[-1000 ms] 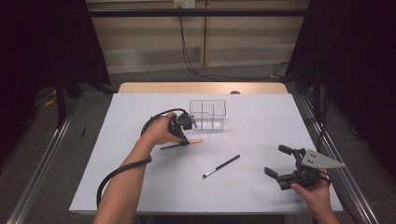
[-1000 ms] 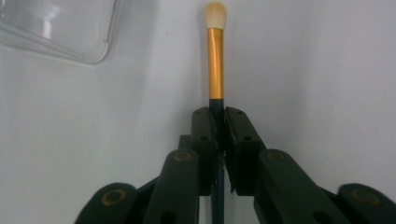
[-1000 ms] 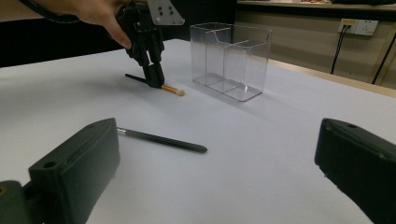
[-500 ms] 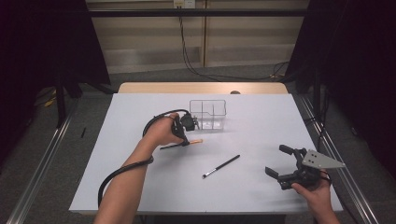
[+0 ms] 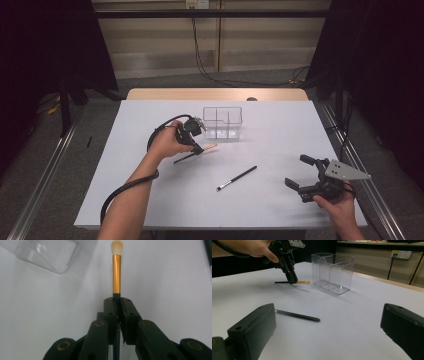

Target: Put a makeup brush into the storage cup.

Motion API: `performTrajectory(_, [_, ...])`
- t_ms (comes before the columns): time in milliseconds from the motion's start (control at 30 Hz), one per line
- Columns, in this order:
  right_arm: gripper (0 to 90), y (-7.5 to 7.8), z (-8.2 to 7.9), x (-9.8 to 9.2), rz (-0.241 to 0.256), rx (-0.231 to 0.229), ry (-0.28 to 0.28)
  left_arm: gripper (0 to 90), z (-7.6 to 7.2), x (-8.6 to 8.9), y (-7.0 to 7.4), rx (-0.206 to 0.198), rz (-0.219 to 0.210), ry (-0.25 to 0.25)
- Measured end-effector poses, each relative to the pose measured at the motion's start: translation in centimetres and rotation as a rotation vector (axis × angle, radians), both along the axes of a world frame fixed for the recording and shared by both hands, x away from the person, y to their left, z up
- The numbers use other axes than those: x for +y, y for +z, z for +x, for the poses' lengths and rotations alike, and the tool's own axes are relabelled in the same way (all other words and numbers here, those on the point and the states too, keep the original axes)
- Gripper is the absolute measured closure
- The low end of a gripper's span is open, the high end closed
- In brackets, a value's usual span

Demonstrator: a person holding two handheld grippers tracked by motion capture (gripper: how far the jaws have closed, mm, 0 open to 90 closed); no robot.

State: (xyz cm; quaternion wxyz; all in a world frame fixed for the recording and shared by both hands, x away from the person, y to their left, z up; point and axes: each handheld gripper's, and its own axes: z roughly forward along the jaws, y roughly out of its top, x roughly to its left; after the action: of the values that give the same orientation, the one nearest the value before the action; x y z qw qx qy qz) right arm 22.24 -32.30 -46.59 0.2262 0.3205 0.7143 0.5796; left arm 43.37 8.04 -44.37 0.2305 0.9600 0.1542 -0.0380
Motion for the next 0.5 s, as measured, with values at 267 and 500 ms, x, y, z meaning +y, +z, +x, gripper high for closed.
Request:
performTrajectory(267, [0.0, 0.0, 0.0, 0.2, -0.003, 0.001, 0.004, 83.8, -0.3, 1.9, 0.6, -0.031, -0.228, 0.099])
performTrajectory(500, [0.0, 0.0, 0.0, 0.3, -0.004, 0.002, 0.006, 83.9, -0.8, 2.2, 0.9, -0.053, -0.388, 0.144])
